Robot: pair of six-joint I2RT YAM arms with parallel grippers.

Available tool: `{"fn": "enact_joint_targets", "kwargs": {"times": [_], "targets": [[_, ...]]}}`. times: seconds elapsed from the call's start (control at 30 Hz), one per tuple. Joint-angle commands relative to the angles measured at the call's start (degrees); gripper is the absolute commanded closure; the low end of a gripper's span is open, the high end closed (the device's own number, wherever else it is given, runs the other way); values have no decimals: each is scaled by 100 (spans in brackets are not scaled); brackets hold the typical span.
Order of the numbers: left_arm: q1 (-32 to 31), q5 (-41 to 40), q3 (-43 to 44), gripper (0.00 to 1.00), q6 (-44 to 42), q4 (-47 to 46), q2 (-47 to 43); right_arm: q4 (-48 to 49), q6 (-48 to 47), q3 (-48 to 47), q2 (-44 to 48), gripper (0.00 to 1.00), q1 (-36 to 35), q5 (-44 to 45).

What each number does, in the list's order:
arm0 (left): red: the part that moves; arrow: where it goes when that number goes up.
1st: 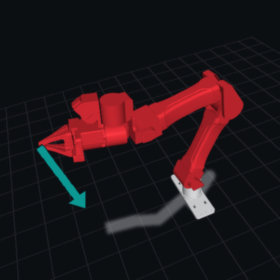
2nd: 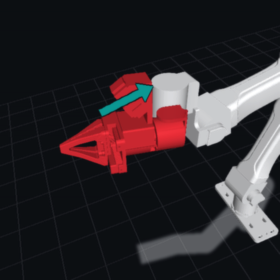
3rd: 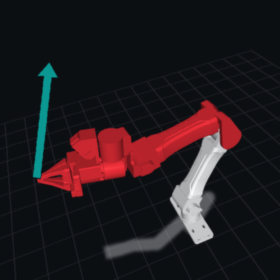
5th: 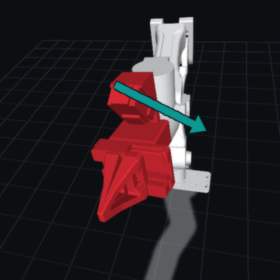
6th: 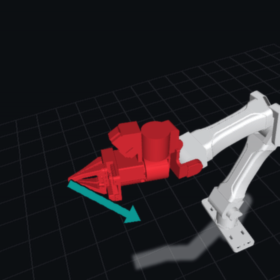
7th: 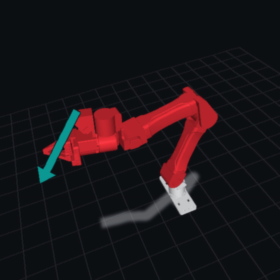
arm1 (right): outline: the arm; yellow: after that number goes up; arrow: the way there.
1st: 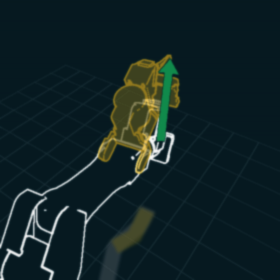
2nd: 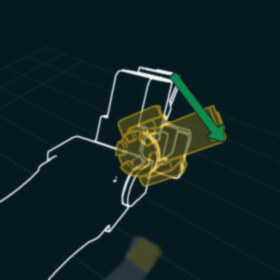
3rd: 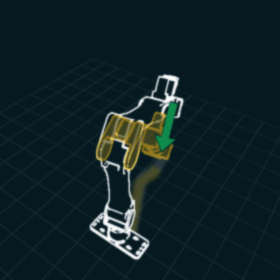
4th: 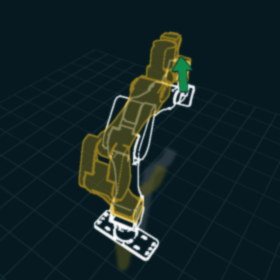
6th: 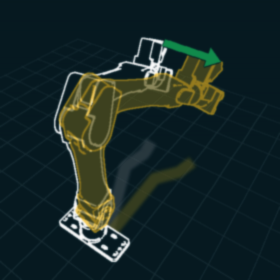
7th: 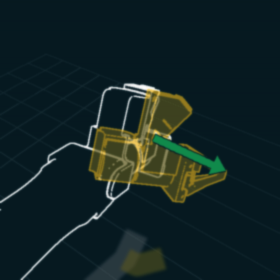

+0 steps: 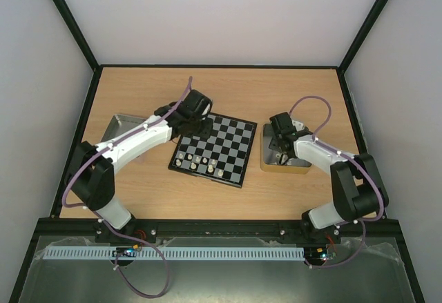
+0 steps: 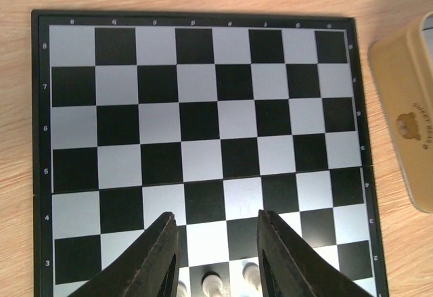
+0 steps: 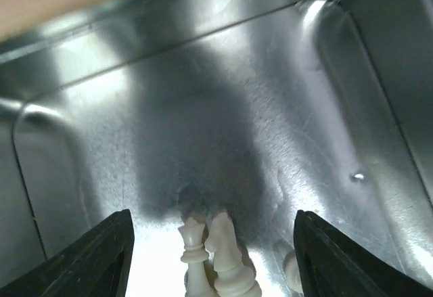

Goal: Set up the chess pieces on the board
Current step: Pick up the chess piece from the storage box.

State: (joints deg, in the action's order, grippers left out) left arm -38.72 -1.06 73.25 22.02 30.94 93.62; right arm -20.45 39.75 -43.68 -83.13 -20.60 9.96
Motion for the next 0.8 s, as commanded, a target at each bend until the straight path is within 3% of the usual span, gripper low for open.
{"fn": "enact_joint_targets", "kwargs": {"times": [0.0, 0.27, 0.57, 0.77], "targets": [[47, 65, -195, 65, -113, -272, -186, -580, -828, -306, -357, 37, 20, -211], [75, 113, -335, 65, -146, -340, -239, -927, -1118, -281, -559, 38, 19, -341], [84, 159, -355, 65, -164, -362, -232, -748, -859, -278, -720, 63, 14, -561], [84, 124, -360, 65, -172, -353, -243, -418, -658, -402, -794, 73, 29, -445]]}}
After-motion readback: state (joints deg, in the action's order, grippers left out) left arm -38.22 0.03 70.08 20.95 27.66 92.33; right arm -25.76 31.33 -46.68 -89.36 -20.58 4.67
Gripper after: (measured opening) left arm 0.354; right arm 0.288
